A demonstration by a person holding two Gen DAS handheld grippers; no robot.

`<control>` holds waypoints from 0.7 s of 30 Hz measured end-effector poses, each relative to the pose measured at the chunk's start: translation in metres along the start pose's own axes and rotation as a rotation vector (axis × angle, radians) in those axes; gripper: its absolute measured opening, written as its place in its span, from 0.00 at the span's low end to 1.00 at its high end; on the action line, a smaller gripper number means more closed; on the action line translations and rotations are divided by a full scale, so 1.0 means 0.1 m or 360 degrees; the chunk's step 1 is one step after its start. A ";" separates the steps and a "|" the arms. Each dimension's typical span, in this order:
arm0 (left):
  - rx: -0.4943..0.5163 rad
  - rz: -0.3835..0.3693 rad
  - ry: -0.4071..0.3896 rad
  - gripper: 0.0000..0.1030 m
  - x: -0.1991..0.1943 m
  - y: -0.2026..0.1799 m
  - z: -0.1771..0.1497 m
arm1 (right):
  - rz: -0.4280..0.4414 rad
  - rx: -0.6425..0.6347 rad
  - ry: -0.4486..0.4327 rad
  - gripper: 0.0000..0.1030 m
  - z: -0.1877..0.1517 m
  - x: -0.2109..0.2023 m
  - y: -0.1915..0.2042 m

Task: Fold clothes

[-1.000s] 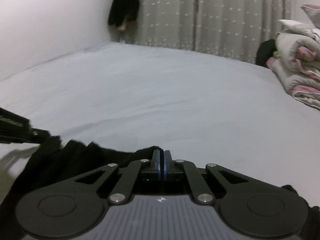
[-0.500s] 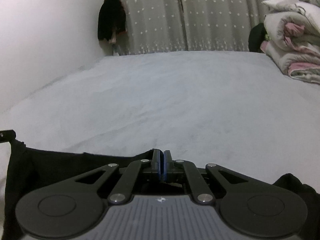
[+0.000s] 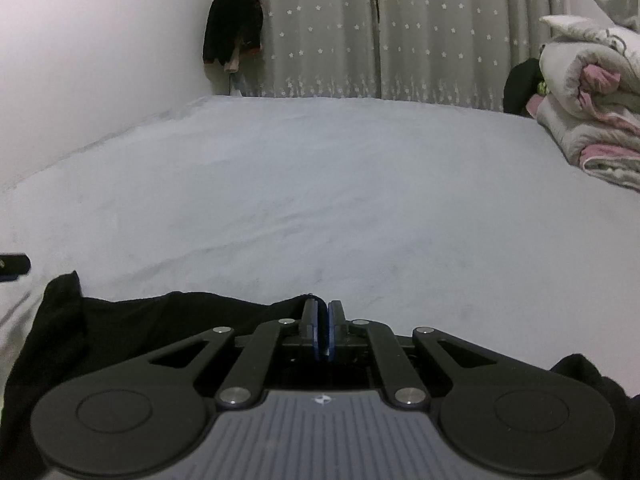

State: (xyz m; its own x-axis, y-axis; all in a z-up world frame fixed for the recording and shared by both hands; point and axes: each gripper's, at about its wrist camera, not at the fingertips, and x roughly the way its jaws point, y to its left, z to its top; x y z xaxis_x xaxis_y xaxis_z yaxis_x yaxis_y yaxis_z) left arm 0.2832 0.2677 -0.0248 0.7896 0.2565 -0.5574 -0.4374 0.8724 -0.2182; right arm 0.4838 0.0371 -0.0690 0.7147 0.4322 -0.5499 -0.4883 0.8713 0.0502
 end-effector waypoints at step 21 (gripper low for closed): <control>0.0521 -0.0026 0.0151 0.25 -0.12 -0.65 -0.59 | 0.0119 0.0143 0.0026 0.05 0.03 0.01 -0.20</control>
State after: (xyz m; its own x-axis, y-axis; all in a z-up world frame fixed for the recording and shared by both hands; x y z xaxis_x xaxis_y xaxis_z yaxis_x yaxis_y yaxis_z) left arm 0.2772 0.1835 -0.0511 0.7452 0.2151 -0.6312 -0.2516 0.9673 0.0326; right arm 0.4963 0.0205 -0.0682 0.6692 0.4937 -0.5553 -0.4928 0.8542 0.1656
